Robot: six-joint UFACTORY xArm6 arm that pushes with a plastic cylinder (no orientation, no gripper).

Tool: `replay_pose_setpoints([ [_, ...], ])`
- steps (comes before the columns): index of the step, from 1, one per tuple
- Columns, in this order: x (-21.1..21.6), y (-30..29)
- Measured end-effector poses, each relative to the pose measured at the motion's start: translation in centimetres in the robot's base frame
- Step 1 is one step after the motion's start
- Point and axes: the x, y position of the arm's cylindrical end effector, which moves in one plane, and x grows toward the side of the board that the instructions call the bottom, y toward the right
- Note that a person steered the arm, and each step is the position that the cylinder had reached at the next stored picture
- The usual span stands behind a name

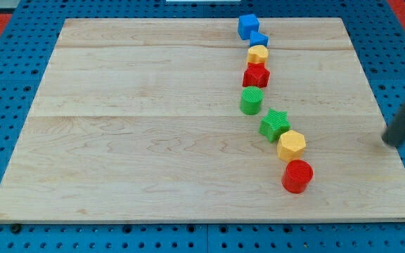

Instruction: Push the red circle diagnol to the yellow hexagon

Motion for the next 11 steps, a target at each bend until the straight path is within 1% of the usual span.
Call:
replay_pose_setpoints([
  [1, 8.0, -1.2],
  [2, 8.1, -2.8],
  [3, 8.1, -8.0],
  [4, 4.9, -13.7],
  [5, 4.3, -14.8],
  [6, 4.3, -14.8],
  [7, 2.9, -13.5],
  [8, 1.9, -15.4],
  [9, 2.3, -13.9],
  [10, 1.0, -12.0],
  [11, -0.3, -12.0],
])
